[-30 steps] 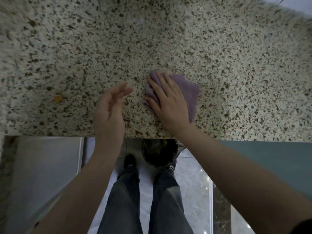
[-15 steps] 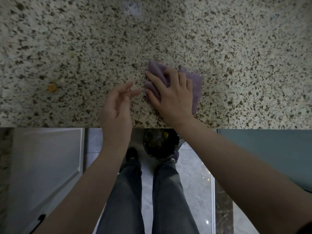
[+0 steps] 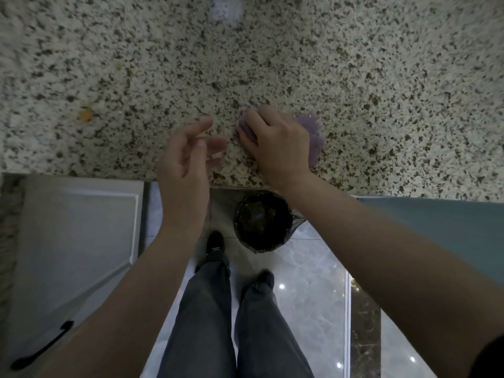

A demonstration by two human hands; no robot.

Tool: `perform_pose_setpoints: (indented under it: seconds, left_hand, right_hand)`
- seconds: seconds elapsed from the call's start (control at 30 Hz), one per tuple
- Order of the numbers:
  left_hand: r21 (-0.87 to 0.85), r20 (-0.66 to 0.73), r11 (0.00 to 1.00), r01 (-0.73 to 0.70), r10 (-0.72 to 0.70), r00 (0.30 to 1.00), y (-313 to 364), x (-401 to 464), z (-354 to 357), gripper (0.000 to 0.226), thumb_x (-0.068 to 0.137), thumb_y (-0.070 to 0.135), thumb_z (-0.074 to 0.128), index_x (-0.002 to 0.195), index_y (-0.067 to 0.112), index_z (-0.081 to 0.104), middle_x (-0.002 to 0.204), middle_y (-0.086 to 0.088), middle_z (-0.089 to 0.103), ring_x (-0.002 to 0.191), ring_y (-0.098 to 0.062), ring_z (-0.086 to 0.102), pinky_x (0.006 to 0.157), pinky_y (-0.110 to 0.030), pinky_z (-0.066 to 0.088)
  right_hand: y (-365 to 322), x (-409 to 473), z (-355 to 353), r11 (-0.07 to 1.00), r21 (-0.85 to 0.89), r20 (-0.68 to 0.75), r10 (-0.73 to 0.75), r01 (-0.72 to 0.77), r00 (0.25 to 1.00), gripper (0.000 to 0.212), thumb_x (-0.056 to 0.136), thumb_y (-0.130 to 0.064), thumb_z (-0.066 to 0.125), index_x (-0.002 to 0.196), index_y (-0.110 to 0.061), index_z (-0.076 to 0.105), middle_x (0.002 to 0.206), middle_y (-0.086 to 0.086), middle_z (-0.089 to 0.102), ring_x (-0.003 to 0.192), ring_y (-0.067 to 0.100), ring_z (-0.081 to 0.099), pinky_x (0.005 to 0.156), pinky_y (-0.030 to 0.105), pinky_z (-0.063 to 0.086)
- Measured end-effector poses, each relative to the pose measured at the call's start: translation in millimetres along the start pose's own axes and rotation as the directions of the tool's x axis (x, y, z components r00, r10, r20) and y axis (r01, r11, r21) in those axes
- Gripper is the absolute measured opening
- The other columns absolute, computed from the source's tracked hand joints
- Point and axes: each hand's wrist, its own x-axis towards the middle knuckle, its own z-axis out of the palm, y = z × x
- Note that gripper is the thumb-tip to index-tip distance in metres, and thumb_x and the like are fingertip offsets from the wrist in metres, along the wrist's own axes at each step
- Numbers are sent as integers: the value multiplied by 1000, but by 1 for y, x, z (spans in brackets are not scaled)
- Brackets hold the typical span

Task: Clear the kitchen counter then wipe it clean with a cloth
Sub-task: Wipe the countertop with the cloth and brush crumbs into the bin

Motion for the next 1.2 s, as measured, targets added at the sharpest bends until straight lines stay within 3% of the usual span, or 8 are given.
perform_pose_setpoints:
  seconds: [0.47, 0.67, 0.77, 0.9, 1.0, 1.1, 1.17, 1.2]
  left_hand:
    - [-30, -59, 998, -64, 62, 996, -13, -116, 20, 30, 105, 12, 36, 121, 4, 60, 94, -15, 71, 94, -28, 70, 79, -37, 59]
    - [13, -33, 996, -89, 90, 995, -47, -162, 30, 31, 105, 13, 34, 120, 3, 59, 95, -17, 70, 92, -29, 70, 78, -40, 58]
    - [26, -4, 1000, -7, 7, 1000, -84, -169, 35, 29, 105, 13, 37, 118, 6, 61, 92, -12, 72, 91, -27, 70, 76, -38, 58]
    - [78, 49, 988, 130, -134, 990, -155, -166, 39, 25, 103, 10, 41, 114, 9, 63, 92, -10, 73, 90, -24, 71, 75, -36, 58]
    - [127, 94, 965, 228, -240, 966, -212, -155, 43, 23, 102, 9, 44, 109, 13, 66, 92, -10, 73, 90, -23, 71, 77, -39, 58]
    - [164, 145, 930, 329, -353, 924, -275, -139, 53, 20, 100, 12, 49, 102, 20, 67, 95, -5, 74, 91, -20, 71, 85, -44, 58]
    - [220, 174, 893, 392, -431, 885, -310, -129, 61, 19, 98, 17, 51, 101, 27, 67, 102, 0, 72, 98, -17, 68, 94, -44, 54]
    - [252, 189, 870, 423, -473, 860, -326, -123, 67, 18, 96, 23, 52, 102, 33, 66, 108, 3, 70, 103, -16, 66, 98, -43, 52]
  right_hand:
    - [26, -84, -43, 990, 106, 5, -92, 91, 996, 28, 91, -26, 55, 65, -17, 53, 59, 1, 50, 42, 19, 45, 41, 26, 21]
    - [32, -149, -49, 977, 211, 56, 10, -21, 998, 27, 85, -26, 67, 65, -16, 51, 63, 1, 52, 47, 18, 50, 39, 28, 33]
    - [47, -187, -36, 935, 255, 185, 205, -248, 961, 33, 83, -25, 71, 64, -17, 45, 61, -1, 48, 50, 18, 47, 45, 25, 26]
    - [65, -231, 12, 637, 349, 462, 521, -687, 718, 41, 93, -30, 58, 63, -19, 33, 54, -5, 41, 54, 20, 48, 54, 34, 36]
    - [71, -252, 50, 229, 315, 648, 657, -921, 385, 32, 97, -33, 52, 71, -14, 53, 66, 1, 59, 65, 18, 55, 62, 30, 41]
    - [77, -275, 103, -373, 305, 857, 508, -876, 83, 38, 96, -43, 52, 86, -9, 65, 91, 10, 71, 84, 24, 63, 74, 29, 49]
    - [79, -286, 122, -607, 205, 940, 342, -768, -19, 42, 97, -55, 45, 94, -18, 66, 98, -3, 72, 96, 17, 64, 78, 30, 50]
    - [79, -291, 131, -672, 175, 956, 290, -720, -38, 43, 100, -53, 39, 90, -20, 65, 90, -7, 72, 88, 11, 66, 72, 28, 50]
